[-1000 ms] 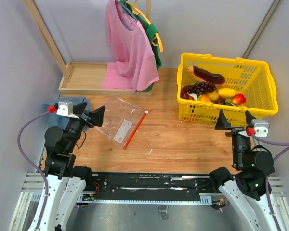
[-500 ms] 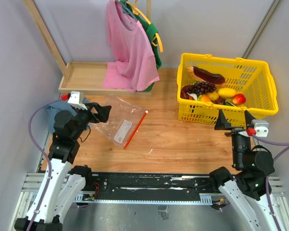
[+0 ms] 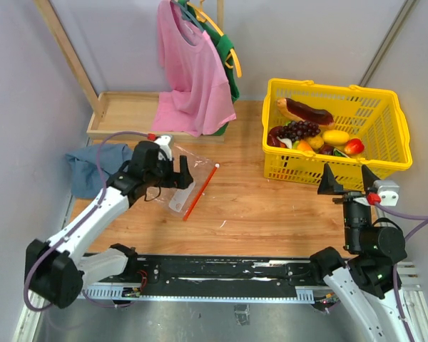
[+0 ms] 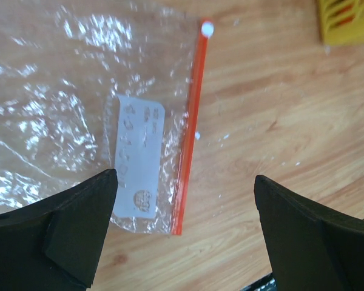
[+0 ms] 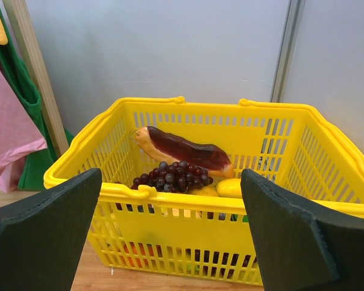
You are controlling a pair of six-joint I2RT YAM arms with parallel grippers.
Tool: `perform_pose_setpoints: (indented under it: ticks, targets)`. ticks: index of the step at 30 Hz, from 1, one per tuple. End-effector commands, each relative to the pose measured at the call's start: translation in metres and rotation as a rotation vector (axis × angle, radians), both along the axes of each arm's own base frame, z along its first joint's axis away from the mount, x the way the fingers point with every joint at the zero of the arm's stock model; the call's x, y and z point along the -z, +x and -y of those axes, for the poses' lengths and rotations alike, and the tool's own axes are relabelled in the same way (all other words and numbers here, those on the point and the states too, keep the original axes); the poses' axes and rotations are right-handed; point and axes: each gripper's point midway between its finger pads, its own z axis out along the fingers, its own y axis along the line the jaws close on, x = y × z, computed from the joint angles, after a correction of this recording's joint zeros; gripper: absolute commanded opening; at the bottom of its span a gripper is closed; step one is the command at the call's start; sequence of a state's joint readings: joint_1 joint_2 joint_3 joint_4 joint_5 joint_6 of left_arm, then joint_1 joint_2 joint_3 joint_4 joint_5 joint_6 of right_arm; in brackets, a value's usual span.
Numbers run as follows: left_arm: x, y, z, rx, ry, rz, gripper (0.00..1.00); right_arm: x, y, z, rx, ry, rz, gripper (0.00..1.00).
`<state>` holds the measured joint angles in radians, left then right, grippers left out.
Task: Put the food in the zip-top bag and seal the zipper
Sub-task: Pick up the zipper food storage bag at the center of the board.
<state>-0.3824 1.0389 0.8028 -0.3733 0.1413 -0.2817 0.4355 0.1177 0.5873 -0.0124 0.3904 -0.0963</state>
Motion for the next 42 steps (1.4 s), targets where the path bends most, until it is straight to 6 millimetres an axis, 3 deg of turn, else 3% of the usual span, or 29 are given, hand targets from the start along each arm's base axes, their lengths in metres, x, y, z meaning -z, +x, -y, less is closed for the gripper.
perform_pose_setpoints:
  ticks: [1, 8, 16, 24, 34, 38, 42]
  targets:
    - [0.034, -0.009, 0.005, -0.003, 0.142, -0.125, 0.97, -0.004, -0.003, 0.001, -0.002, 0.027, 0.032, 0.98]
    - [0.068, -0.016, 0.024, 0.047, 0.236, -0.218, 0.96, -0.004, -0.005, 0.001, -0.006, 0.027, 0.041, 0.98]
    - [0.101, -0.016, 0.033, 0.076, 0.357, -0.317, 0.93, -0.004, -0.006, 0.000, -0.016, 0.026, 0.045, 0.98]
    - [0.120, -0.005, 0.029, 0.044, 0.449, -0.358, 0.90, -0.004, -0.006, -0.001, -0.020, 0.027, 0.049, 0.98]
    - [0.143, -0.007, 0.033, 0.070, 0.472, -0.415, 0.87, -0.003, -0.006, -0.002, -0.028, 0.025, 0.050, 0.98]
    - [0.149, -0.009, 0.035, 0.077, 0.464, -0.429, 0.83, -0.003, -0.006, -0.005, -0.044, 0.020, 0.052, 0.98]
    - [0.155, -0.010, 0.033, 0.075, 0.472, -0.449, 0.72, -0.004, -0.007, -0.006, -0.049, 0.019, 0.053, 0.98]
